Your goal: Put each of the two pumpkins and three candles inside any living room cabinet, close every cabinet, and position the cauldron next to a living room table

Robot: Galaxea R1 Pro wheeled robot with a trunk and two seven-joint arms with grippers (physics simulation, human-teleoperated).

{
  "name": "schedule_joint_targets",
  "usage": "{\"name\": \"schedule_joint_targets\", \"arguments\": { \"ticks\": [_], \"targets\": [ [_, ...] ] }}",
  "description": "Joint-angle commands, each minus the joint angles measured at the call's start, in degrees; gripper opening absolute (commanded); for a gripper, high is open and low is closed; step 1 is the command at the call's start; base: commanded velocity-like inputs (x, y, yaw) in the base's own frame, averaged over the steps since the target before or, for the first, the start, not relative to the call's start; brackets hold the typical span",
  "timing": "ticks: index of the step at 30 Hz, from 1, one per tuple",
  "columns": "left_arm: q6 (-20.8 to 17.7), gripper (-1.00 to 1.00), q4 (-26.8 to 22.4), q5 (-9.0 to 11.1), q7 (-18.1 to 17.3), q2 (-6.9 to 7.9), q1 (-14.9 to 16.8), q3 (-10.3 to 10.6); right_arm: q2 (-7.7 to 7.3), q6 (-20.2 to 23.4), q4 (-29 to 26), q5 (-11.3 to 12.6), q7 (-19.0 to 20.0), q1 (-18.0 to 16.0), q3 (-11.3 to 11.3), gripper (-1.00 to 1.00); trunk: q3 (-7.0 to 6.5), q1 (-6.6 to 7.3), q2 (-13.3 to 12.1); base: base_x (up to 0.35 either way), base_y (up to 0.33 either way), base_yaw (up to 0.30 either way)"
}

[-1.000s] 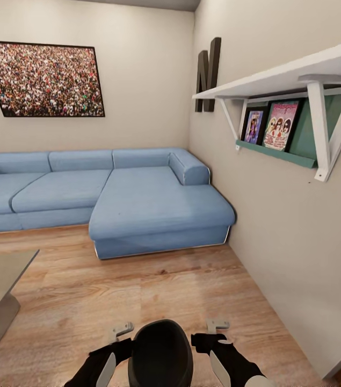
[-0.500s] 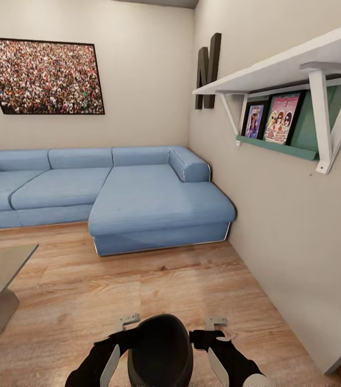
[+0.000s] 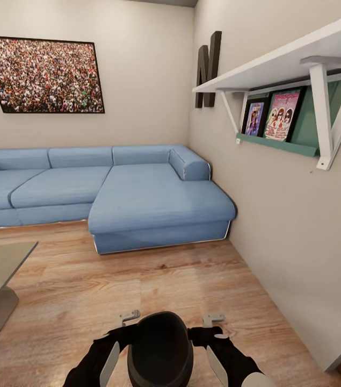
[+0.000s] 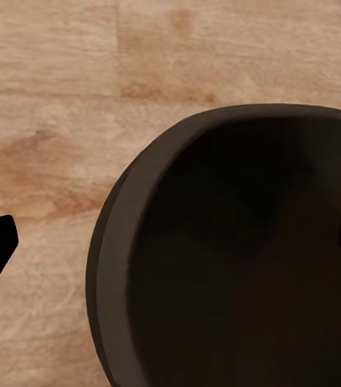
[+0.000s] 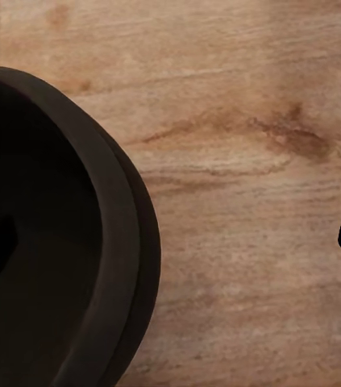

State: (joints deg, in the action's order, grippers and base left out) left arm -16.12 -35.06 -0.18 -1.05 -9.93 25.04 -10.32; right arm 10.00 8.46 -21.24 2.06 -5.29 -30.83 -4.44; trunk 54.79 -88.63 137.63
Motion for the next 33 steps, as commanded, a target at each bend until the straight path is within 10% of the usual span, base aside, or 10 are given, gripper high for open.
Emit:
{"name": "schedule_joint_targets", "arguments": {
  "ticks": [1, 33],
  "targets": [
    [-0.3, 1.0, -0.1, 0.0, -0.1, -0.07, 0.0, -0.3, 0.0, 0.3, -0.1, 0.2, -0.4, 0.0, -0.3, 1.0, 0.06, 0.01, 0.0, 0.0, 0.0, 0.0],
    [-0.1, 1.0, 0.7, 0.0, -0.2, 0.09, 0.0, -0.5, 0.0, 0.1, 2.5, 0.2, 6.1, 0.0, -0.4, 1.0, 0.06, 0.01, 0.0, 0.0, 0.0, 0.0]
  ]
}}
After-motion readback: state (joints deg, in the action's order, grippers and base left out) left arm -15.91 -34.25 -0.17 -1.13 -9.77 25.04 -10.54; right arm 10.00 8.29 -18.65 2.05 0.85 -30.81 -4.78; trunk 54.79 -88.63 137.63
